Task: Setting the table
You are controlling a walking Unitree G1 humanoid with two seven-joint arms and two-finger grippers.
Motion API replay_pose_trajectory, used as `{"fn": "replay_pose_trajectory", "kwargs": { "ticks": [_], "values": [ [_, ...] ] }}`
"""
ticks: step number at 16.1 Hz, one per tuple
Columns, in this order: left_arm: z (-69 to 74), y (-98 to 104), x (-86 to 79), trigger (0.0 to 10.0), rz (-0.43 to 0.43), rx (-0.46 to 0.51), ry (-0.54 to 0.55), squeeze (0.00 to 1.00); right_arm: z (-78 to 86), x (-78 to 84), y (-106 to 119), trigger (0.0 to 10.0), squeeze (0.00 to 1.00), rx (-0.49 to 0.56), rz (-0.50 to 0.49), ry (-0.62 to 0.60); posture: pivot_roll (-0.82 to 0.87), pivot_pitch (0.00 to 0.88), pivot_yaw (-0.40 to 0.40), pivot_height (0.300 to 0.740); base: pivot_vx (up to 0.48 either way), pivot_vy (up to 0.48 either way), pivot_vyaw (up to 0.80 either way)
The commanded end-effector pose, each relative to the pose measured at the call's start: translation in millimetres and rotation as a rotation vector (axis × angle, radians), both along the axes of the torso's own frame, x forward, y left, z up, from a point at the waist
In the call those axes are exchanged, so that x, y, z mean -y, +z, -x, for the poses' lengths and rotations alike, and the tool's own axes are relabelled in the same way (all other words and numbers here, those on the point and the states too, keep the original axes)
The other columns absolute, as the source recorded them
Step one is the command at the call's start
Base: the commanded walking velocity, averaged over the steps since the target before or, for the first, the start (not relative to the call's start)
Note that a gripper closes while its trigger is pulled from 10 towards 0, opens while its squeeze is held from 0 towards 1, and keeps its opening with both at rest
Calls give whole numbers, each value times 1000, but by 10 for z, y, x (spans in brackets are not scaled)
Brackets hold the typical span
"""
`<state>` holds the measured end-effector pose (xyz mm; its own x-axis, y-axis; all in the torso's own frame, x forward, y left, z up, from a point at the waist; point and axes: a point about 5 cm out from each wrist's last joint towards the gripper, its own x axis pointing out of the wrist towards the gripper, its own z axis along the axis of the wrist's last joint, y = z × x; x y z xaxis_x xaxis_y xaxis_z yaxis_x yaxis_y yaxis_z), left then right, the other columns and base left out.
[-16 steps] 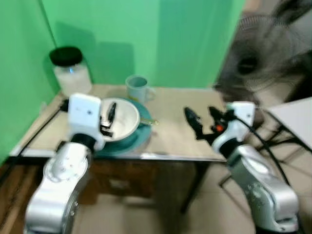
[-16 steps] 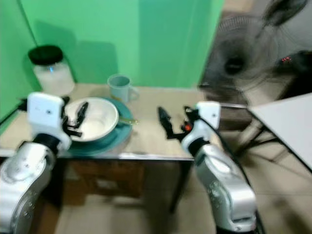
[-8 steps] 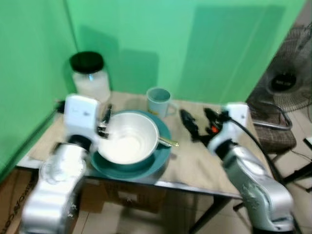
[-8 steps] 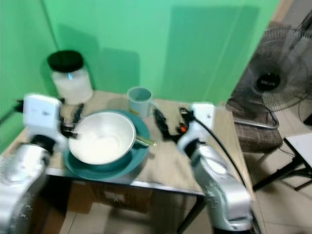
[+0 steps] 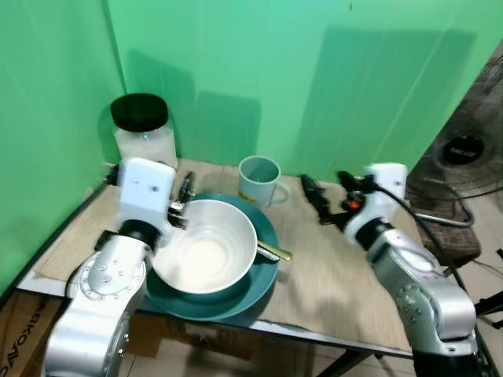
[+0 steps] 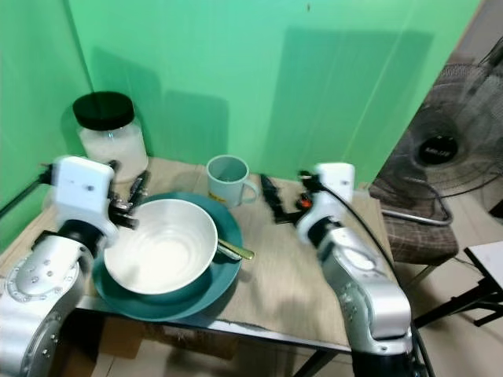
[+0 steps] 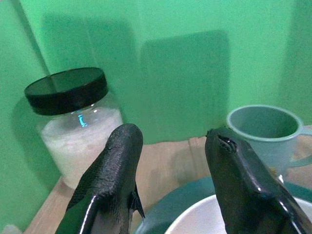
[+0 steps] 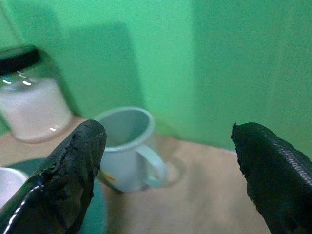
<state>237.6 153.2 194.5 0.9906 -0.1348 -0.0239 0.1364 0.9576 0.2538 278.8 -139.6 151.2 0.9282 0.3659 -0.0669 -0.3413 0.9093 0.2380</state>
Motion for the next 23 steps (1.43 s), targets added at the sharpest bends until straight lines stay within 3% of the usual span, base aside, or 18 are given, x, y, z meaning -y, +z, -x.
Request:
{"fn": "replay_pose_trajectory", "kwargs": {
  "ticks": [1,4,7,10,12,13,14,15,16,17,23],
  "values": [
    [-10,15,-40,10000,-15,7,15,0,-58,-39,45,10000,914,34,8,28,50,3,-88,740,0,0,0],
    [-13,29,-66,10000,-28,15,-3,0,-228,-37,6,10000,1000,53,33,119,49,0,-90,740,0,0,0],
    [-13,3,-58,10000,-62,-32,-148,0,-595,-39,16,10000,1000,75,128,178,49,0,-91,740,0,0,0],
    [-45,23,-97,10000,-91,-65,-284,0,-783,-96,-23,10000,1000,57,198,254,49,1,-94,740,0,0,0],
    [-28,30,-127,10000,-161,-103,-397,0,-878,-34,-82,10000,996,45,214,321,45,0,-89,740,0,0,0],
    [-23,34,-127,10000,-166,-109,-417,0,-890,-10,-85,10000,941,38,203,331,45,0,-89,740,0,0,0],
    [-19,42,-118,10000,-171,-113,-447,0,-905,36,-84,10000,788,34,187,354,45,0,-88,740,0,0,0],
    [-13,40,-108,10000,-169,-119,-466,0,-916,91,-95,10000,443,28,193,356,45,0,-88,740,0,0,0],
    [-1,23,-82,10000,-171,-129,-486,0,-940,176,-125,10000,165,11,211,323,41,0,-93,740,0,0,0],
    [10,6,-67,10000,-171,-142,-503,0,-949,212,-153,10000,0,-2,225,309,41,0,-94,740,0,0,0],
    [6,-6,-52,10000,-174,-158,-543,0,-941,91,-323,10000,0,-62,244,327,41,0,-89,740,0,0,0]
  ]
}}
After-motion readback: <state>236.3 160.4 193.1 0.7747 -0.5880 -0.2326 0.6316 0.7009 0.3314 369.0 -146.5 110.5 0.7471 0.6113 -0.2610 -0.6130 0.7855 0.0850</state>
